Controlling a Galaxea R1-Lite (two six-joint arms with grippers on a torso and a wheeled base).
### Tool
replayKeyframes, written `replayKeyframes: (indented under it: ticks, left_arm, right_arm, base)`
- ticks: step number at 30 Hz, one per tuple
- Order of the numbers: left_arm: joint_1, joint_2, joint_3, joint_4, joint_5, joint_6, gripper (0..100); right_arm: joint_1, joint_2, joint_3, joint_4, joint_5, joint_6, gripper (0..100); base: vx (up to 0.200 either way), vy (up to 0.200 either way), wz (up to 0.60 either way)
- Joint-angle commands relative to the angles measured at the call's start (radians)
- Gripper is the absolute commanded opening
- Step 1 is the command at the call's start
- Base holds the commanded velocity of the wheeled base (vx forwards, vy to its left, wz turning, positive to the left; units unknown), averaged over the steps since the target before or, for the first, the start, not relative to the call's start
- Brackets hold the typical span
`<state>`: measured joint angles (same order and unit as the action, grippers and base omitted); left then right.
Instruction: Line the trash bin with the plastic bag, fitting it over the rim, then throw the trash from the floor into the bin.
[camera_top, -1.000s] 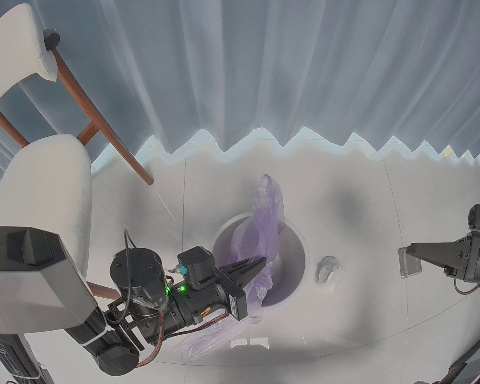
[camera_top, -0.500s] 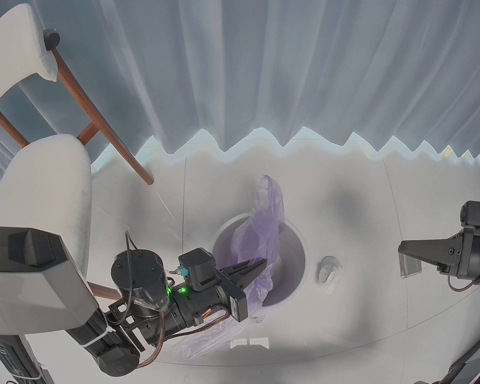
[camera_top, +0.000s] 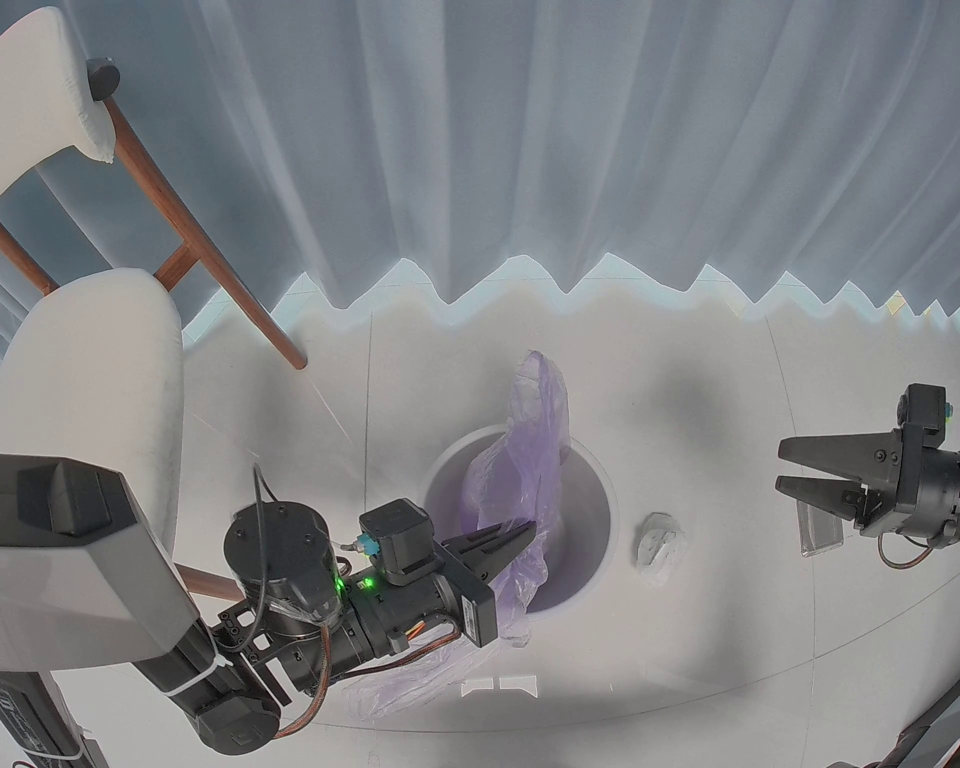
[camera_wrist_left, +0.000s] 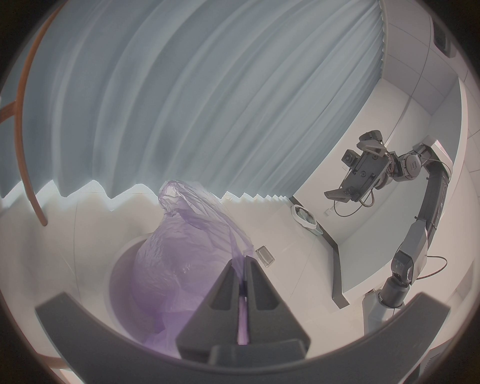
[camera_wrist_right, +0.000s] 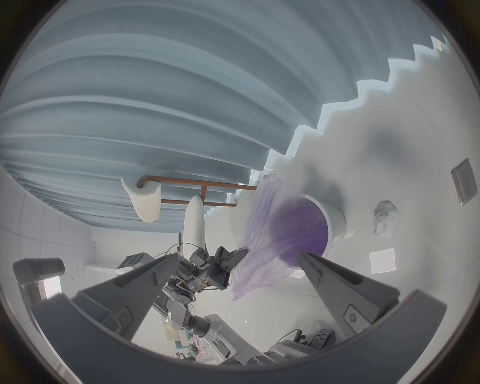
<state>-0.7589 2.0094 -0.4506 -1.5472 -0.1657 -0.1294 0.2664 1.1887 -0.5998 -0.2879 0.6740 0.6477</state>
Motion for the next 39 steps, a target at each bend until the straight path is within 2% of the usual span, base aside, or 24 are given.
replayKeyframes:
  ticks: [1, 12, 16, 25, 27, 35, 39]
  left_arm:
    - [-0.002, 0.003, 0.003, -0.001, 0.000, 0.001, 0]
    - [-0.002, -0.003, 0.012, -0.001, -0.001, 0.001, 0]
    - [-0.005, 0.002, 0.021, -0.001, -0.001, 0.002, 0]
    - [-0.020, 0.000, 0.044, -0.001, -0.005, 0.025, 0]
    - [-0.022, 0.002, 0.046, -0.001, -0.006, 0.040, 0]
    - [-0.030, 0.008, 0.052, -0.001, -0.006, 0.047, 0]
    - [-0.036, 0.008, 0.063, -0.001, -0.008, 0.047, 0]
  right_arm:
    - [0.002, 0.022, -0.014, -0.001, 0.001, 0.018, 100]
    - [0.007, 0.117, -0.044, -0.002, -0.001, 0.052, 100]
    - [0.033, 0.143, -0.067, -0.002, -0.001, 0.141, 100]
    - [0.062, 0.204, -0.064, -0.002, -0.008, 0.144, 100]
    - [0.066, 0.219, -0.066, -0.001, -0.027, 0.144, 100]
    - [0.174, 0.272, -0.051, -0.001, -0.143, 0.139, 100]
    - [0.175, 0.279, -0.051, -0.002, -0.151, 0.138, 100]
  base:
    - [0.000, 0.000, 0.00]
    - [0.000, 0.000, 0.00]
    - [0.000, 0.000, 0.00]
    - [0.000, 0.000, 0.00]
    - [0.000, 0.000, 0.00]
    - [0.000, 0.000, 0.00]
    - [0.000, 0.000, 0.00]
